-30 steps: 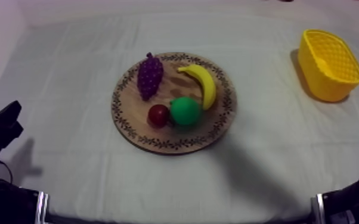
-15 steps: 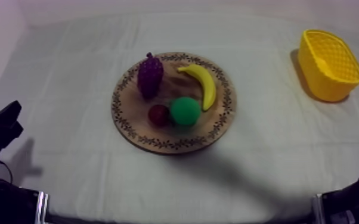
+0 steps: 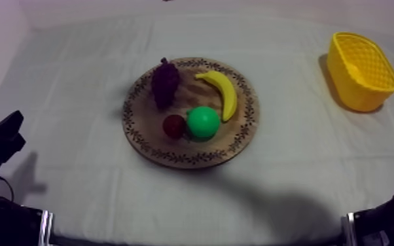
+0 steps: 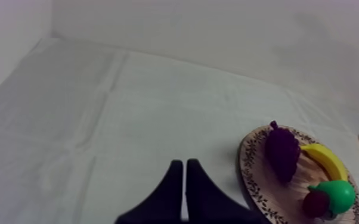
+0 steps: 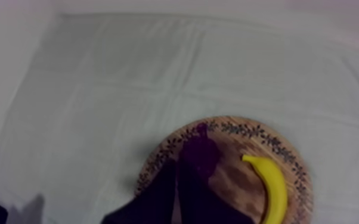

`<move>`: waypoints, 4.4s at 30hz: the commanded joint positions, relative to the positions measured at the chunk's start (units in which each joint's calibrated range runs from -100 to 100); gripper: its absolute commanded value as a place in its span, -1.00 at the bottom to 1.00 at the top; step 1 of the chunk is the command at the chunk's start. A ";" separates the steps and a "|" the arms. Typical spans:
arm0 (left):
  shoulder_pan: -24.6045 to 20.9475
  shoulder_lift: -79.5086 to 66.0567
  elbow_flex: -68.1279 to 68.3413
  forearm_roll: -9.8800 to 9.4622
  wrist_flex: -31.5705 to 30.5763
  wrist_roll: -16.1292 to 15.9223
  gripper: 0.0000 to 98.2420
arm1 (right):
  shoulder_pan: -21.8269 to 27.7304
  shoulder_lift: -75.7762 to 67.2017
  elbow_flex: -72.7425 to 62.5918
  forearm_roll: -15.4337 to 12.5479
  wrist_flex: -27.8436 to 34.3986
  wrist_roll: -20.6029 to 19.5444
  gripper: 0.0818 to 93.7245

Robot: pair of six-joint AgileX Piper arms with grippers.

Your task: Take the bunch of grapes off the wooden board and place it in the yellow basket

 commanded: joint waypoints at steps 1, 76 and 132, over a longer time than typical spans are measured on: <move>-0.01 0.00 -0.04 0.01 -0.03 0.00 -1.00 | -0.03 1.91 -0.36 0.11 1.09 -0.85 -0.99; -0.01 0.00 -0.04 0.01 -0.03 0.00 -1.00 | 3.37 26.96 2.09 -2.67 -20.92 -1.85 -0.18; -0.01 0.00 -0.04 0.01 -0.03 0.00 -1.00 | 43.82 -26.99 44.93 -5.45 -29.90 22.23 -0.16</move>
